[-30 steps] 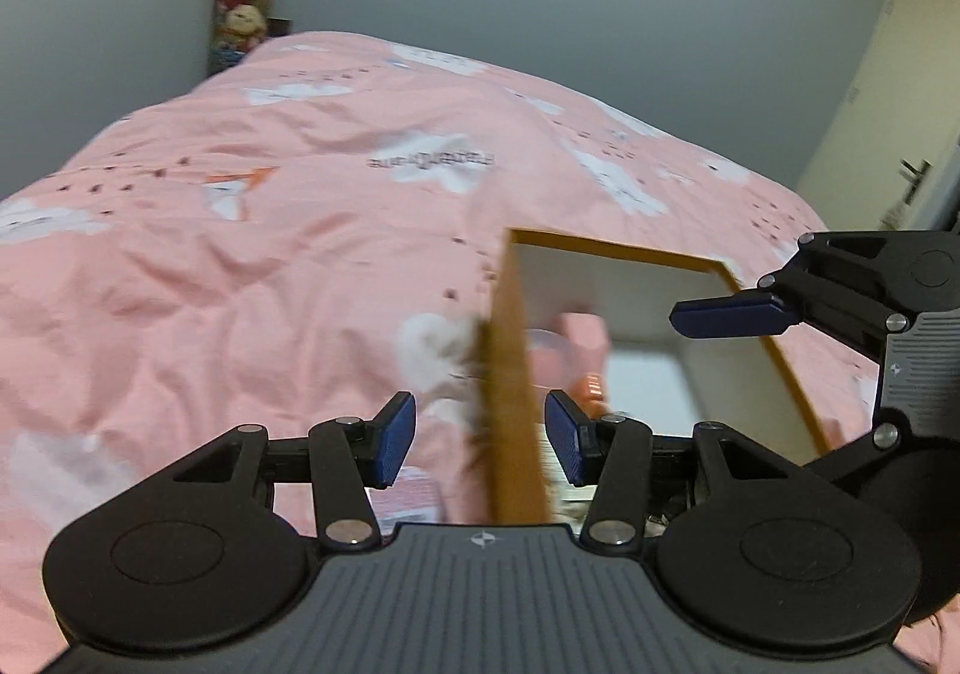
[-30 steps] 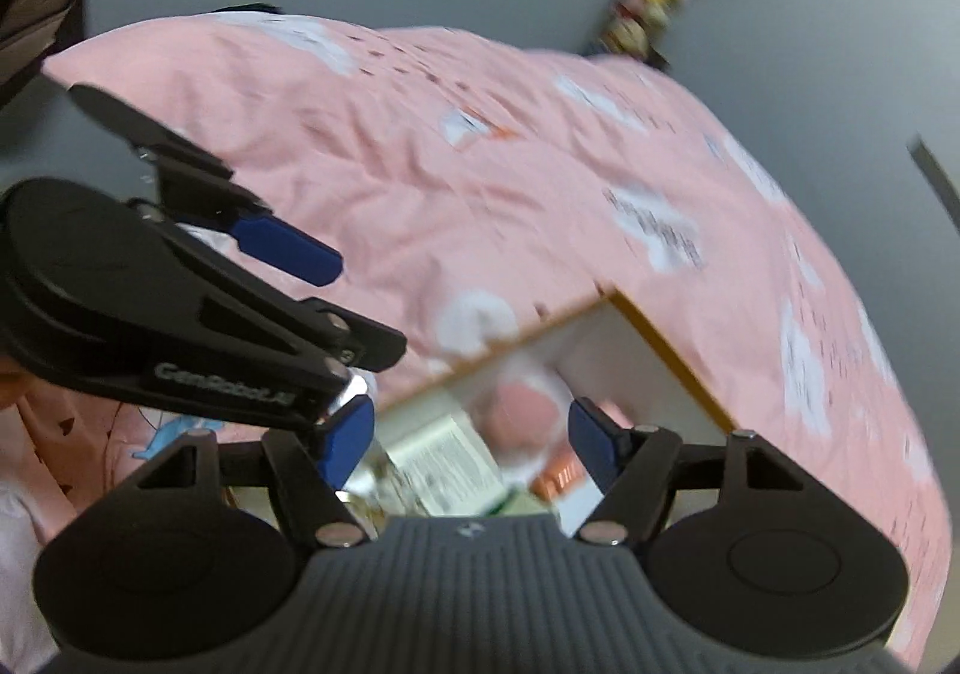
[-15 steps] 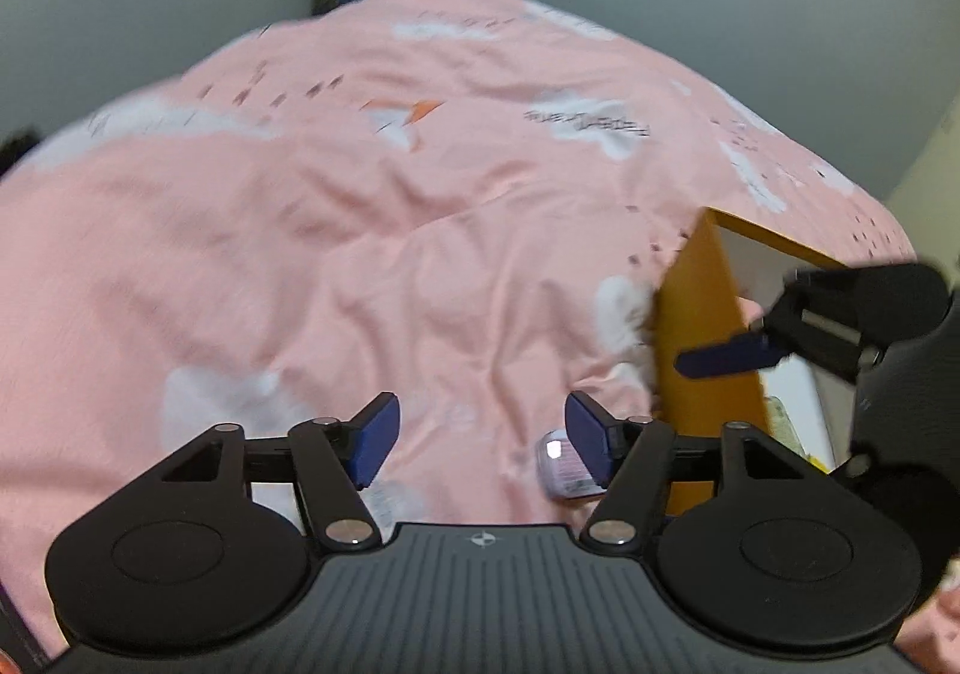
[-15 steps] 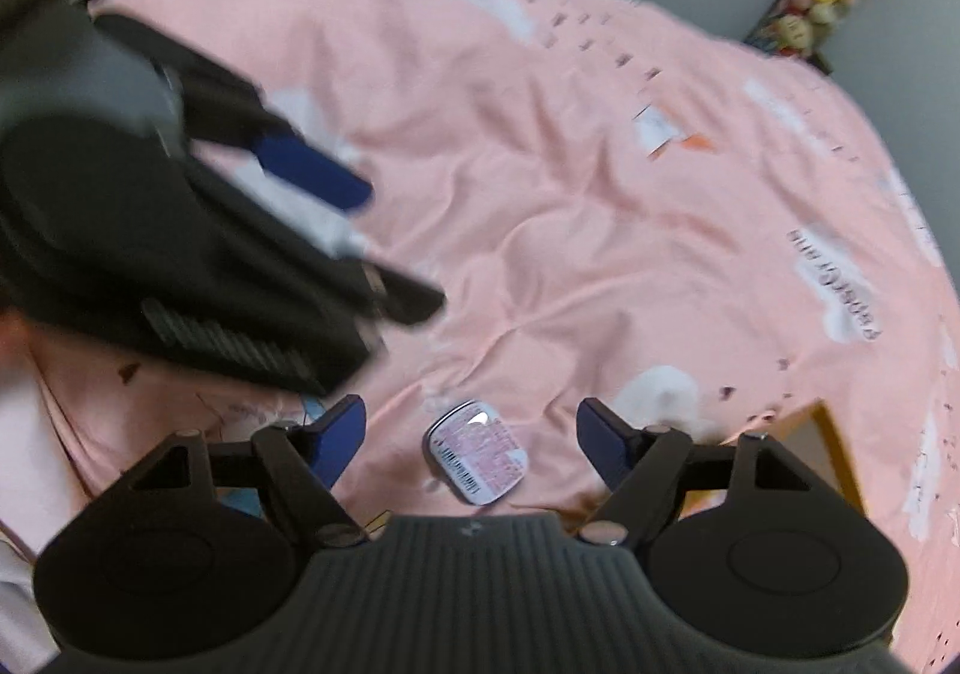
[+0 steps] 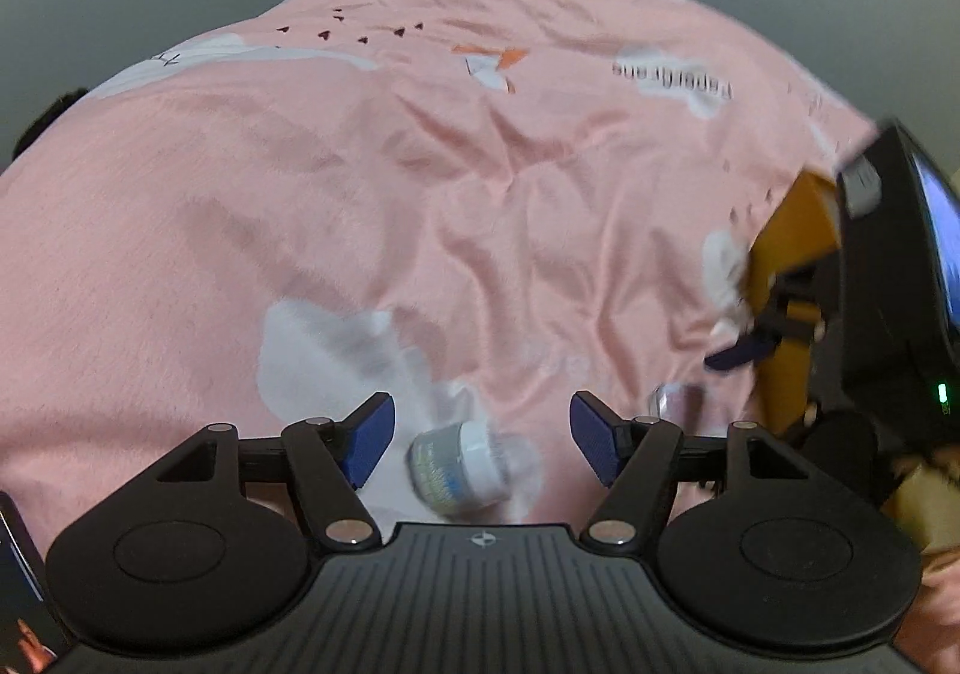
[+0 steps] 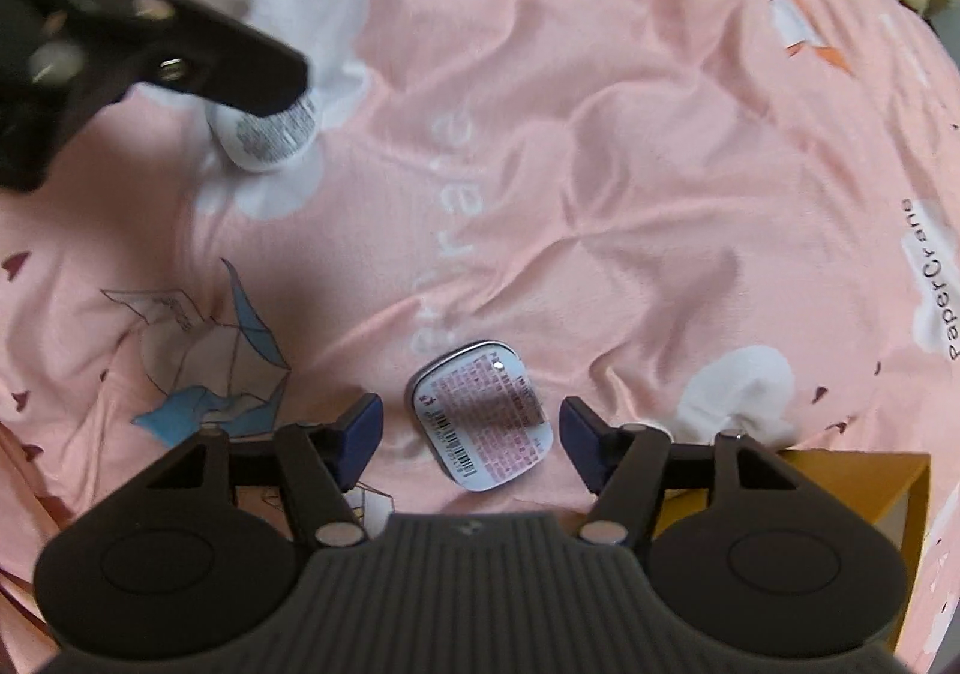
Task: Organize rigid objects
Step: 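Move both tools back to the jar and tin on the bed, then grasp the white round jar with the left tool while the right tool grasps the pink tin, then carry the white jar and pink tin with both tools over the box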
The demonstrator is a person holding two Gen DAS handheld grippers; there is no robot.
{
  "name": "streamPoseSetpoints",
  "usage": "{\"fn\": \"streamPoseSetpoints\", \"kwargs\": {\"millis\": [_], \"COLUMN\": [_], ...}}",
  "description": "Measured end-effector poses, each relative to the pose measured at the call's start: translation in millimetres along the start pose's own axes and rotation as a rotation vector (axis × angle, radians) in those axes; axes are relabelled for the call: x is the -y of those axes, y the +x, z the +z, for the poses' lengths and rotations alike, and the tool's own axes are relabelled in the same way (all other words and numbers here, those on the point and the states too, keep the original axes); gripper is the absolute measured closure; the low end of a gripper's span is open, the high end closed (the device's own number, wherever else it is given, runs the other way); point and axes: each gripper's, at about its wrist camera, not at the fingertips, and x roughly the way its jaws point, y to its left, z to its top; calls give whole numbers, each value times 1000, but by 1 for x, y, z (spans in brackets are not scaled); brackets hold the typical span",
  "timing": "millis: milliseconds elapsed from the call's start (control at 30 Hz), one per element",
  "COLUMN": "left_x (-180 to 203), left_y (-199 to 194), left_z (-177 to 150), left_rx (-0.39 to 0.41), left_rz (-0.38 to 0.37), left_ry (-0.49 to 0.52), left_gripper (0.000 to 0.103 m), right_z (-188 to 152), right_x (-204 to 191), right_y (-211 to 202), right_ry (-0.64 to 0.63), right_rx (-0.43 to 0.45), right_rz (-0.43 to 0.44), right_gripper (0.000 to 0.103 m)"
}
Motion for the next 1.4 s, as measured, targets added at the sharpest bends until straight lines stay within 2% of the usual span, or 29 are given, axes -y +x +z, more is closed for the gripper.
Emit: {"fn": "streamPoseSetpoints", "kwargs": {"millis": [167,267,400,533,667,767,800,1033,1267,1400], "left_x": [21,29,43,49,50,53,53,50,51,54], "left_y": [8,17,28,38,44,47,47,39,18,5], "left_z": [-13,-19,-30,-37,-40,-44,-45,-46,-42,-39], "left_rx": [-15,-33,-45,-58,-51,-39,-35,8,81,126], "left_rz": [74,103,172,200,230,254,258,226,146,128], "left_ry": [169,228,335,386,407,426,428,388,348,334], "left_gripper": [22,22,22,23,26,36,45,45,45,46], "right_z": [6,8,10,15,20,22,22,14,10,6], "right_x": [3,3,3,2,2,-1,-1,-1,-4,-8], "right_y": [18,21,24,30,38,43,44,30,-2,-28], "right_ry": [-36,-33,-61,-67,-69,-66,-65,-19,27,46], "right_rx": [-33,-44,-71,-84,-102,-106,-105,-71,24,82], "right_rz": [3,18,-9,-4,-8,-10,-12,-38,-52,-70], "right_gripper": [38,42,43,47,47,48,48,49,50,50]}}
